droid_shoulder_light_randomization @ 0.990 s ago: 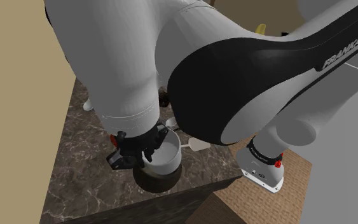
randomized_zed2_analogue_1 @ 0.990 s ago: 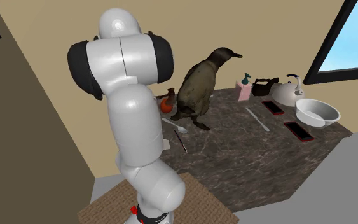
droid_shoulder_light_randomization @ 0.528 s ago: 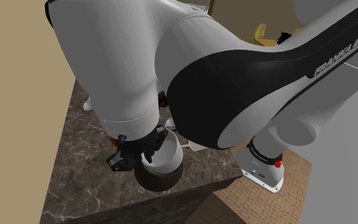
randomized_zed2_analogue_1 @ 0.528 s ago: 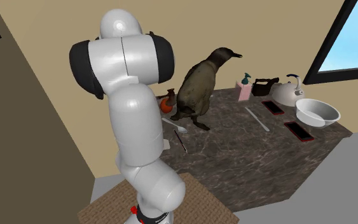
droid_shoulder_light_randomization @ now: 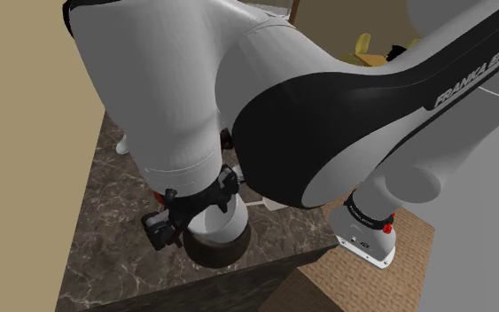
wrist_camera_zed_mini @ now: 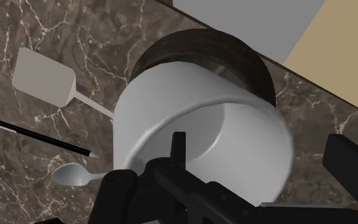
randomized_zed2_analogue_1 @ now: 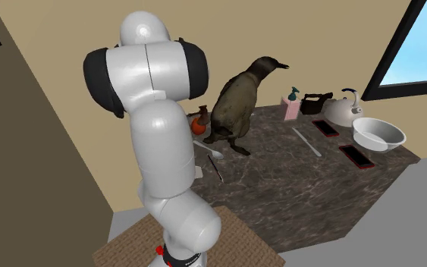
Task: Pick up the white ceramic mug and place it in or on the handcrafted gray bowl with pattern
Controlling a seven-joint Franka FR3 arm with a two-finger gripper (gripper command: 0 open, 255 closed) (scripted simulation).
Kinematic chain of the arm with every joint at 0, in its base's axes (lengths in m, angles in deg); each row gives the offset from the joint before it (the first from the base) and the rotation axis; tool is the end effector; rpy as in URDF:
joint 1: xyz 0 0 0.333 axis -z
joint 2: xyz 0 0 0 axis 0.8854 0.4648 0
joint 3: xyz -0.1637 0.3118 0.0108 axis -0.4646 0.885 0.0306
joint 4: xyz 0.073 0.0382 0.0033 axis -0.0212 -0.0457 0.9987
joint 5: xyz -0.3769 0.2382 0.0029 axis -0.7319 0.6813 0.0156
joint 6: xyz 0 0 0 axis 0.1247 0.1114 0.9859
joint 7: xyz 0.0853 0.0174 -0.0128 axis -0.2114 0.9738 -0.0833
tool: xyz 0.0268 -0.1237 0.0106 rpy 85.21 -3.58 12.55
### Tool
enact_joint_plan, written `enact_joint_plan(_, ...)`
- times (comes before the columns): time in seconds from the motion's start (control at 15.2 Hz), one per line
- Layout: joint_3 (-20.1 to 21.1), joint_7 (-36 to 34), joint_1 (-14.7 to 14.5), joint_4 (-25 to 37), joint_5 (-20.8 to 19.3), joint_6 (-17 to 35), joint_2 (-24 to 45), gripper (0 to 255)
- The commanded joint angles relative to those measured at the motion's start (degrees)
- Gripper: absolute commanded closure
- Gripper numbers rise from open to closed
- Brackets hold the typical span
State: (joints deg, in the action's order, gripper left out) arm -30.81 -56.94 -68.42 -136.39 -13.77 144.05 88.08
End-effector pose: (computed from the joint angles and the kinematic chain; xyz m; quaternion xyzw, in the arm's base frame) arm 0.2646 0.5151 0.4224 0.9963 -0.0464 -0.0171 0.0698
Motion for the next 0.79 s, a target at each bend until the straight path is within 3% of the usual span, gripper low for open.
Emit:
enact_joint_plan(0.0, -0.04, 0.31, 0.04, 1.67, 0.43, -1.93, -0.49, 0)
enact_joint_plan(0.2, -0.06, 0.61, 0.09, 6.78, 0.81, -7.28, -0.92, 0)
enact_joint_plan(0.73, -0.07, 0.61, 0.08, 6.78, 0.81, -7.28, -0.92, 0)
